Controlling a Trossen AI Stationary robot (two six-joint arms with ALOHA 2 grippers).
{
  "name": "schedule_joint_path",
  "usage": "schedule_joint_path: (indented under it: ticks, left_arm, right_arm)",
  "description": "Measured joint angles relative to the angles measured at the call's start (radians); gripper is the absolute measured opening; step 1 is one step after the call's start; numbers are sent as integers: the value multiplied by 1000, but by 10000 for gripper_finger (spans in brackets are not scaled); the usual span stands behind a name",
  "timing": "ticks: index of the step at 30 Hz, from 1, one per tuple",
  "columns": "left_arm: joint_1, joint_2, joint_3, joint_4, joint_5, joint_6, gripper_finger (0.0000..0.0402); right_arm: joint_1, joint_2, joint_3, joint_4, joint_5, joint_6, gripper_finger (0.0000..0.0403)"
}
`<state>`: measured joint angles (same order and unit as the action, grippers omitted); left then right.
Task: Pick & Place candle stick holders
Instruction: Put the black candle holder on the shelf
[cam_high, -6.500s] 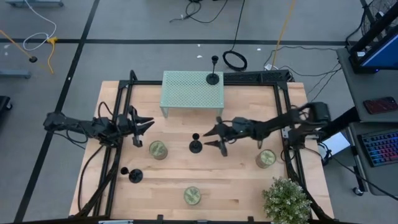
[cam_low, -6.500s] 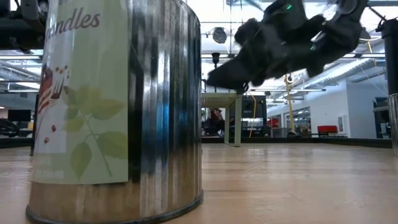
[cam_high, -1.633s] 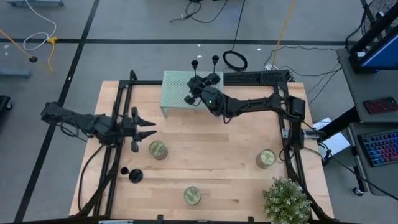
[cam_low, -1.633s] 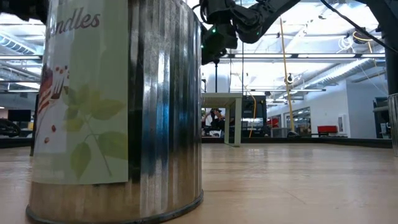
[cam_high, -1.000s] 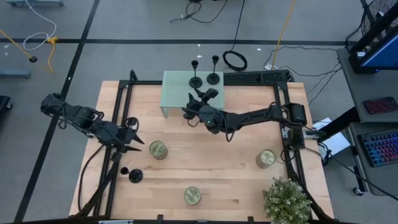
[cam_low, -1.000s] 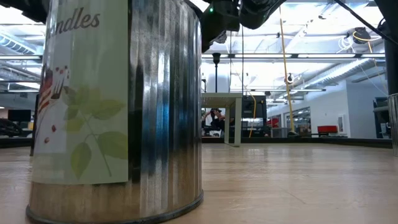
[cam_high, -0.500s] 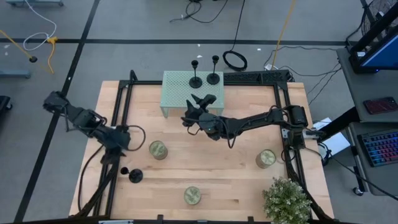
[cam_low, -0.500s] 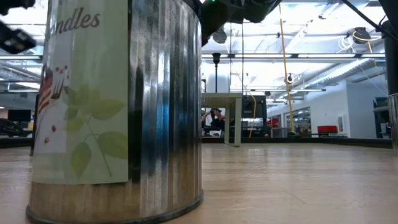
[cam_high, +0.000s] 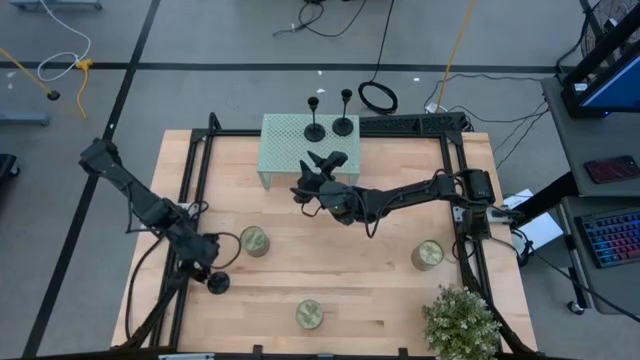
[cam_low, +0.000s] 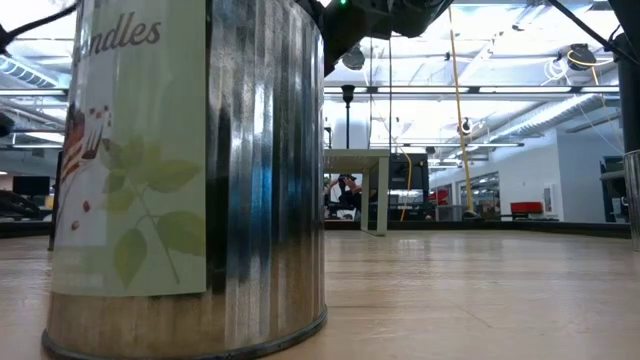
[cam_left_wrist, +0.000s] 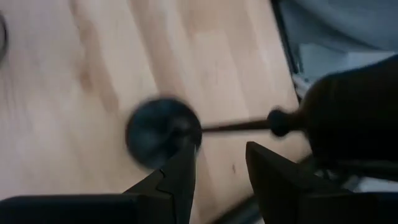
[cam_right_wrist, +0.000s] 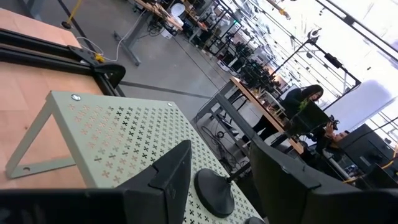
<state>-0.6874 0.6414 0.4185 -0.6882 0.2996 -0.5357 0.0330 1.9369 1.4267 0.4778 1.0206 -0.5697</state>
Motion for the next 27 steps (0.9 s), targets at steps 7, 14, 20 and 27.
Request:
schedule_joint_path:
  ticks: [7, 14, 20, 27]
  left_arm:
    - [-60, 0, -29, 45, -141, 76, 145]
    - [-110, 0, -30, 75, -170, 151, 123]
    - [-127, 0, -30, 158, -185, 175, 46]
    - [-127, 0, -30, 179, -281, 228, 24]
  right_arm:
    - [-3, 0, 0, 2, 0, -22, 155]
    - [-3, 0, 0, 2, -1, -23, 155]
    - [-3, 0, 0, 2, -1, -23, 155]
    - [-3, 0, 0, 2, -1, -23, 155]
